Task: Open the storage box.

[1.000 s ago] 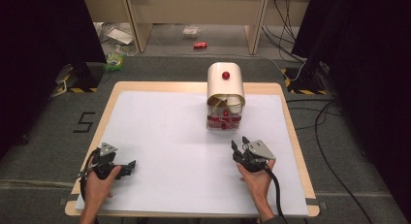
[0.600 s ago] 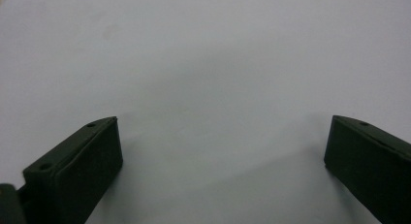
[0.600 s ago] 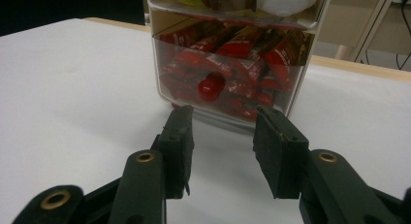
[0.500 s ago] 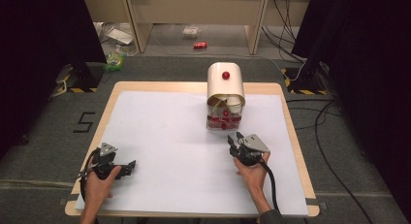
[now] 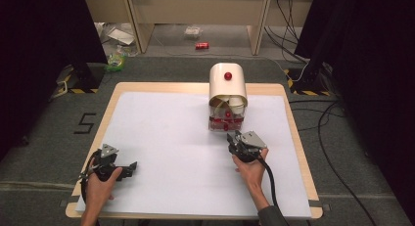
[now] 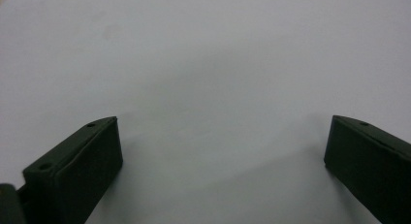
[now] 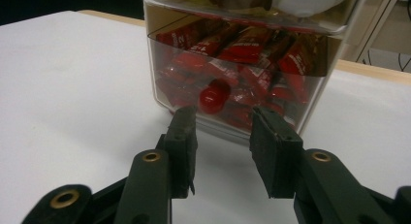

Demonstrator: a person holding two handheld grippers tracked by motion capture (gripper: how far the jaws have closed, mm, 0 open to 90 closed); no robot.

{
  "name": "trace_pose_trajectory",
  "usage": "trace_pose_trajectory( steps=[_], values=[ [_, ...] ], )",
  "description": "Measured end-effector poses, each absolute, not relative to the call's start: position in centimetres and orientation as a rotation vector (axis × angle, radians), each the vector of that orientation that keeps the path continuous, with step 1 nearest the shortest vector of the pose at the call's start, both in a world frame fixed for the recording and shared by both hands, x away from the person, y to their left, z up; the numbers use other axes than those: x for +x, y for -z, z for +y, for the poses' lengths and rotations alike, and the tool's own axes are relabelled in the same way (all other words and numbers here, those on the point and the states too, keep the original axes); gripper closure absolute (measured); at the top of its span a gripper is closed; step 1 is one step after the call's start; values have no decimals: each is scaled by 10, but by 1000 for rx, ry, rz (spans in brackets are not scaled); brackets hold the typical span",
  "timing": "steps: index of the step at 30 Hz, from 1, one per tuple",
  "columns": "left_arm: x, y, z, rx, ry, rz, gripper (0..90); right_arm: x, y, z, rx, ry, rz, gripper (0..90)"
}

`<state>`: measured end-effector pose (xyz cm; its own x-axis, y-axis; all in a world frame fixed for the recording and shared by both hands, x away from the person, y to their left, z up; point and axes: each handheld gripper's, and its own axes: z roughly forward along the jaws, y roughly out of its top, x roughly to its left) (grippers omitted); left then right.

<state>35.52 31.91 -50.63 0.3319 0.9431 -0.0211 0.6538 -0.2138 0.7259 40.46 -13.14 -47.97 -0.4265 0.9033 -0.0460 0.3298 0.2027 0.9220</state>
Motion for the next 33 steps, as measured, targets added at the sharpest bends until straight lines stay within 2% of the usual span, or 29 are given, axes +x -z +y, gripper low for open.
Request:
trace_pose_trajectory(
  steps=[33],
  values=[
    [355,506,319,1958,-583,1396,0,426,485,-108,1118,-1161,1868,661]
  ],
)
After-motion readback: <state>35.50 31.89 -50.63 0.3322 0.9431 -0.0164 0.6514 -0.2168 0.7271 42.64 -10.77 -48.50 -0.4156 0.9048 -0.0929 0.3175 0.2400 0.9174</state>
